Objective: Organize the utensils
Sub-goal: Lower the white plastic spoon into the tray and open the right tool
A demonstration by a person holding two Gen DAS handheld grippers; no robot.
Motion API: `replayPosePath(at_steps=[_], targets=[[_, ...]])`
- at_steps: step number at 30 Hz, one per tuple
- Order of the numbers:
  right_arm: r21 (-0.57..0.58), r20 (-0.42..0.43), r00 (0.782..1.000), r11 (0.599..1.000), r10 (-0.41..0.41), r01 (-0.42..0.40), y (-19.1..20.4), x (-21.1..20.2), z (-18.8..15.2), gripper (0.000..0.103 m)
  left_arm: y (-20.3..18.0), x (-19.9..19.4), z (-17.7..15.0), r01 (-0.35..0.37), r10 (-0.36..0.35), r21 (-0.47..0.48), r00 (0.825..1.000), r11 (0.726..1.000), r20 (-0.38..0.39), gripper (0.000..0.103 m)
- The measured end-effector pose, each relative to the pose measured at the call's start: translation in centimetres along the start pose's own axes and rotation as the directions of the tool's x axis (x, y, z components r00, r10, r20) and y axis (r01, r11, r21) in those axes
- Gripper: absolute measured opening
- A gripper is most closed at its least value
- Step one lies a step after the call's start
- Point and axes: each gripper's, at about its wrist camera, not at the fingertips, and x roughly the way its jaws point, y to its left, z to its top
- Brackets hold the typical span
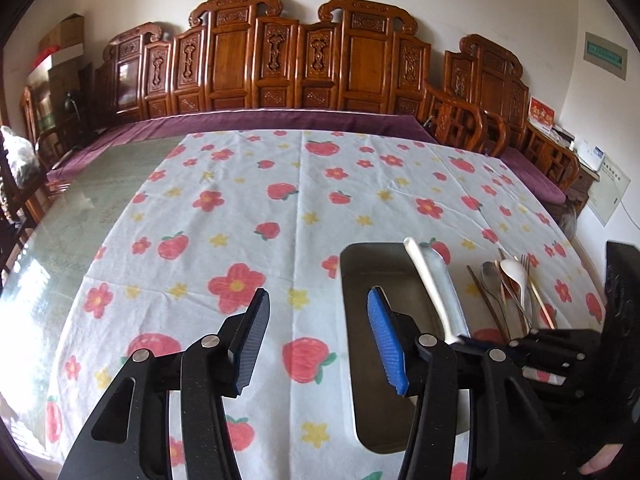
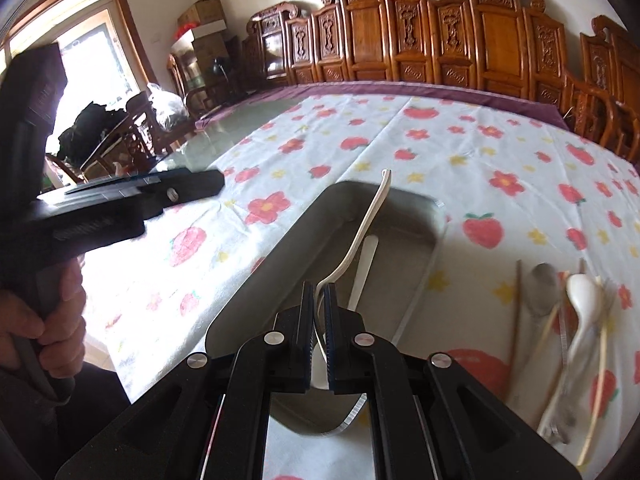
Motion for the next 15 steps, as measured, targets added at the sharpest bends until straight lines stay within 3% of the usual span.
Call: replayPosePath(at_steps=[7, 15], targets=[[0.026, -0.034, 0.999, 0.999, 0.032, -0.031, 0.6, 2.6, -0.6, 0.010, 0.6, -0.2, 0.1, 0.000, 0.000, -0.019, 1.000, 1.000, 0.006, 0.049], [0.037, 0.002, 0.999, 0.998, 0.048, -0.048, -0.8, 1.3, -0.5, 0.010, -0.5, 0.1, 0.1, 0.007, -0.007, 0.003, 1.000, 1.000, 0.005, 0.049]])
